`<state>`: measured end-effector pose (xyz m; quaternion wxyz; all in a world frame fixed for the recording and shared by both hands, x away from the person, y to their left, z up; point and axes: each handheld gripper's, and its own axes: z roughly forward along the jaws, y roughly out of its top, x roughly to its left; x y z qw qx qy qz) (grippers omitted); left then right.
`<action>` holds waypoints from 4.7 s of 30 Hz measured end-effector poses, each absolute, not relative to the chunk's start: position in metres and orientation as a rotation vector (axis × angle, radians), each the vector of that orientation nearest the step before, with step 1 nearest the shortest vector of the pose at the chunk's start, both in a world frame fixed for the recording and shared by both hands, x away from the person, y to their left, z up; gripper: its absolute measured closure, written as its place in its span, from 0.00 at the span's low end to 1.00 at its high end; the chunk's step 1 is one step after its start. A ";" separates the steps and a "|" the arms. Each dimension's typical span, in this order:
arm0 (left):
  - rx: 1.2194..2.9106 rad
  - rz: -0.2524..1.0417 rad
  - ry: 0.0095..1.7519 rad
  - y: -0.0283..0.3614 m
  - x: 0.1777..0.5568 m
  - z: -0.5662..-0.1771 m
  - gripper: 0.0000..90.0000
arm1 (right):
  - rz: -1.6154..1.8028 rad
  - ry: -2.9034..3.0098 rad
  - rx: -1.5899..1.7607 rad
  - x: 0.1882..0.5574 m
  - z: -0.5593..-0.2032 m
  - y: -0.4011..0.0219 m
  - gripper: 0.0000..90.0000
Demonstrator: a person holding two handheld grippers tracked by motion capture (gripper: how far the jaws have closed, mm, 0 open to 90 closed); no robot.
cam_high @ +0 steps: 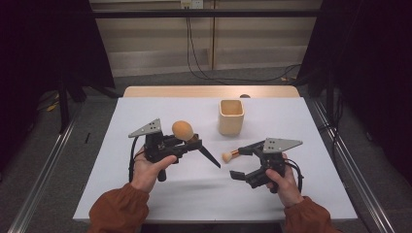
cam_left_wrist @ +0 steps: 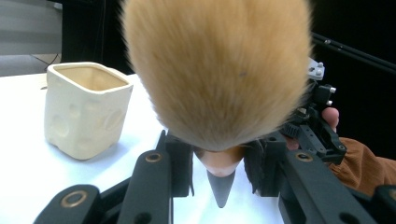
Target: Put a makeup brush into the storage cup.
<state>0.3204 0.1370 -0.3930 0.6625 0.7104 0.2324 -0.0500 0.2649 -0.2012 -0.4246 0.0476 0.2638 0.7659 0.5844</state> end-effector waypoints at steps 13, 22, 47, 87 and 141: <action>1.697 -0.110 0.514 0.135 0.321 -0.384 0.73 | 1.751 2.336 0.837 0.265 -0.425 -0.201 0.06; 1.769 -0.114 0.500 0.133 0.323 -0.374 0.73 | 1.725 2.317 0.817 0.264 -0.426 -0.197 0.06; 2.005 -0.102 0.484 0.118 0.327 -0.366 0.73 | 1.730 2.315 0.782 0.266 -0.436 -0.181 0.02; 1.990 -0.173 0.462 0.093 0.322 -0.386 0.73 | 1.711 2.385 0.740 0.273 -0.438 -0.138 0.52; 1.908 -0.095 0.506 0.097 0.319 -0.393 0.28 | 1.740 2.315 0.839 0.279 -0.433 -0.150 0.83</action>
